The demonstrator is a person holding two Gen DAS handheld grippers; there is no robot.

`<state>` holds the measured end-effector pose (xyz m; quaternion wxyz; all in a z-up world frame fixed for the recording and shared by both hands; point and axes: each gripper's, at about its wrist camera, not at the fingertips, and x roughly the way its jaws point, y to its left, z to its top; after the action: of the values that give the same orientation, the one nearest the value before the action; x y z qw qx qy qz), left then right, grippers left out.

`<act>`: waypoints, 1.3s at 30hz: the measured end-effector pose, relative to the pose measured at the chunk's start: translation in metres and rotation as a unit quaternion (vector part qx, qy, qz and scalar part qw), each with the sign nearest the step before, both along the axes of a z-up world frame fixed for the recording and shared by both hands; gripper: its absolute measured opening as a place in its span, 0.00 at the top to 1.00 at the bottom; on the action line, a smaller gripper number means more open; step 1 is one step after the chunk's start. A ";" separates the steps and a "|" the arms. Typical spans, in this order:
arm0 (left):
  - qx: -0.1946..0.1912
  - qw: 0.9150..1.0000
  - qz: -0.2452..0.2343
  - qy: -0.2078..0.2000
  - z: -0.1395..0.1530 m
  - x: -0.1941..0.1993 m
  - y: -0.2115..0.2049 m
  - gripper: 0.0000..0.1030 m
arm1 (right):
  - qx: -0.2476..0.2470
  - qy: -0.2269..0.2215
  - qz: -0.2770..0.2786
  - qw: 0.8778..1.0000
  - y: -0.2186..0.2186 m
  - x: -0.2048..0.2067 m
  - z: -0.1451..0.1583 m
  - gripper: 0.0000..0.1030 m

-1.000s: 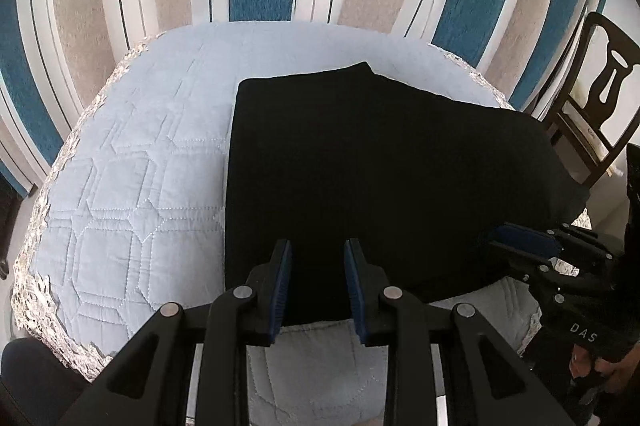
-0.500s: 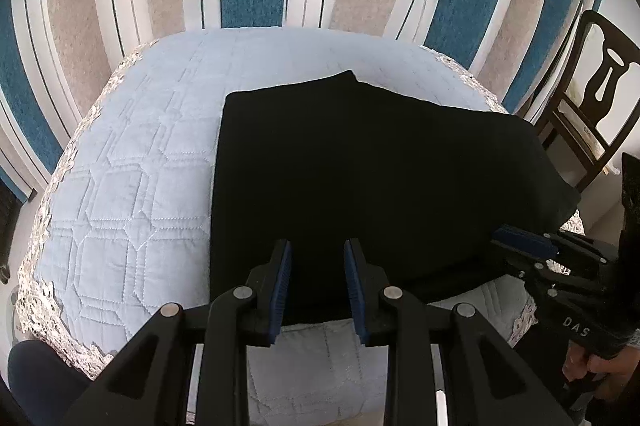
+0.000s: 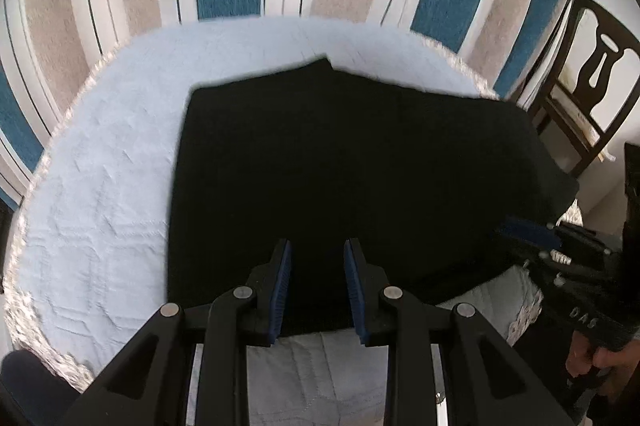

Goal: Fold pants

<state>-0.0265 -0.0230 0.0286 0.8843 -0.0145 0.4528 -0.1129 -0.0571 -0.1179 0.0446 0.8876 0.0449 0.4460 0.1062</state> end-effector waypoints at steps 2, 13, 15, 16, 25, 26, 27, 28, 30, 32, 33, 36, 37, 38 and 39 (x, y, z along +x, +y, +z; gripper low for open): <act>0.007 1.000 -0.004 -0.007 0.003 -0.002 -0.003 0.71 | 0.003 -0.005 -0.001 1.000 -0.003 -0.001 0.004 0.74; 0.001 1.000 -0.022 -0.016 0.010 0.001 -0.016 0.71 | -0.001 -0.020 -0.041 0.999 -0.039 -0.013 0.018 0.74; 0.000 1.000 -0.025 -0.014 0.008 0.001 -0.019 0.71 | -0.002 -0.017 -0.052 0.998 -0.047 -0.015 0.016 0.74; -0.001 1.000 -0.028 -0.014 0.007 0.002 -0.021 0.71 | 0.000 -0.015 -0.060 0.998 -0.053 -0.015 0.015 0.74; -0.007 0.998 -0.054 -0.009 0.007 0.005 -0.037 0.71 | 0.009 -0.020 -0.163 0.986 -0.113 -0.029 0.021 0.63; -0.005 0.998 -0.056 -0.013 0.008 0.004 -0.039 0.71 | 0.013 -0.023 -0.171 0.985 -0.118 -0.032 0.024 0.63; -0.003 0.998 -0.056 -0.016 0.009 0.004 -0.040 0.71 | 0.019 -0.025 -0.177 0.984 -0.121 -0.035 0.025 0.62; -0.005 0.998 -0.058 -0.017 0.010 0.005 -0.041 0.71 | 0.030 -0.026 -0.182 0.982 -0.125 -0.040 0.027 0.62; -0.009 0.998 -0.058 -0.019 0.012 0.005 -0.042 0.71 | 0.043 -0.027 -0.190 0.980 -0.128 -0.047 0.028 0.61; -0.009 0.998 -0.057 -0.020 0.012 0.006 -0.042 0.71 | 0.054 -0.023 -0.199 0.978 -0.132 -0.051 0.026 0.58; -0.009 0.998 -0.057 -0.020 0.012 0.007 -0.043 0.71 | 0.063 -0.019 -0.202 0.977 -0.134 -0.054 0.023 0.58; -0.007 0.998 -0.056 -0.017 0.011 0.008 -0.043 0.71 | 0.093 -0.006 -0.220 0.971 -0.144 -0.059 0.013 0.57; -0.007 0.998 -0.055 -0.016 0.010 0.009 -0.043 0.71 | 0.101 -0.003 -0.226 0.969 -0.149 -0.059 0.011 0.56; -0.006 0.998 -0.054 -0.014 0.010 0.009 -0.043 0.71 | 0.111 -0.001 -0.232 0.966 -0.152 -0.060 0.009 0.55; -0.005 0.998 -0.054 -0.014 0.010 0.008 -0.043 0.71 | 0.124 0.001 -0.239 0.963 -0.157 -0.059 0.007 0.55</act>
<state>-0.0186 -0.0664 0.0383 0.8829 0.0065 0.4403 -0.1629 -0.1162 -0.2748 0.0513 0.8741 0.2595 0.4070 -0.0544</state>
